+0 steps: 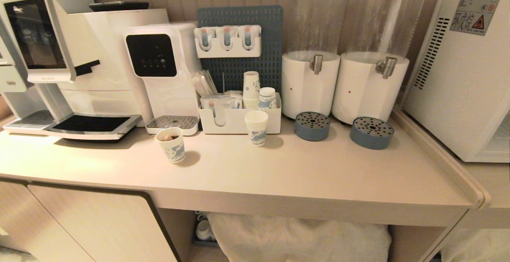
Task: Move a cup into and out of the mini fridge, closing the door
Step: Put the ceramic cup in the freezer
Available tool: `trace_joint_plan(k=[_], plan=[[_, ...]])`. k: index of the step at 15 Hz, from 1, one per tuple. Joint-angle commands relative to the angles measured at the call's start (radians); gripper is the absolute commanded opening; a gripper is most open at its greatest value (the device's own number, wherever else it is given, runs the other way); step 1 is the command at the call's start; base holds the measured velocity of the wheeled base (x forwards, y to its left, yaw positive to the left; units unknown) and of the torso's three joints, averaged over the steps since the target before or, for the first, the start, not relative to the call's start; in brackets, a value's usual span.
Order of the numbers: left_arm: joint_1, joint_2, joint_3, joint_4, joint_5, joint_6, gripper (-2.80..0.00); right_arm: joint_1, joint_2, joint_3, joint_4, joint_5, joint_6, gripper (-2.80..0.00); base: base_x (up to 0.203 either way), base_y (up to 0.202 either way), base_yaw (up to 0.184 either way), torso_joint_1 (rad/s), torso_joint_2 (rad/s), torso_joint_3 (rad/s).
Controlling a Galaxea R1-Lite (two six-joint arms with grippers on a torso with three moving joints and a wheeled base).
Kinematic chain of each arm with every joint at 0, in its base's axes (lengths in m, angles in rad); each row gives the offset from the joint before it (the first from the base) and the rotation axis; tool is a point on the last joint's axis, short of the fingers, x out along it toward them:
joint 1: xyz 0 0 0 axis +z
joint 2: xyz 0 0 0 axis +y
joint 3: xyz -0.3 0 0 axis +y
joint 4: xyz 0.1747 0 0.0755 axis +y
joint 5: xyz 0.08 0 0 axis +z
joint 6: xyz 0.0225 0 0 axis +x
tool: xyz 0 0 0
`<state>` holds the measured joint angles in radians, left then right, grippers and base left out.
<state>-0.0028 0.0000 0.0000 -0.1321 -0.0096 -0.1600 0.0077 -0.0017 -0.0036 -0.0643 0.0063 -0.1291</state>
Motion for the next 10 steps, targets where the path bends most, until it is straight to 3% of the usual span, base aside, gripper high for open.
trace_joint_plan(k=[1, 2, 5, 10], plan=[[0.000, -0.005, 0.040, -0.001, 0.000, -0.001, -2.80, 0.002, 0.002, -0.006, 0.021, 0.014, -0.018, -2.80, 0.000, 0.000, 0.000, 0.000, 0.00, 0.000], [0.000, -0.005, 0.040, -0.001, 0.000, -0.001, -2.80, 0.000, 0.003, -0.006, 0.020, 0.014, -0.012, -2.80, 0.000, 0.000, 0.000, 0.000, 0.00, 0.000], [0.000, -0.005, 0.040, -0.001, 0.000, -0.001, -2.80, 0.000, 0.003, 0.001, 0.060, 0.005, 0.124, -2.80, 0.000, 0.000, 0.000, 0.000, 0.00, 0.000], [0.000, -0.005, 0.040, -0.001, 0.000, -0.001, -2.80, 0.000, 0.003, 0.001, 0.061, 0.004, 0.118, -2.80, 0.000, 0.000, 0.000, 0.000, 0.00, 0.000]])
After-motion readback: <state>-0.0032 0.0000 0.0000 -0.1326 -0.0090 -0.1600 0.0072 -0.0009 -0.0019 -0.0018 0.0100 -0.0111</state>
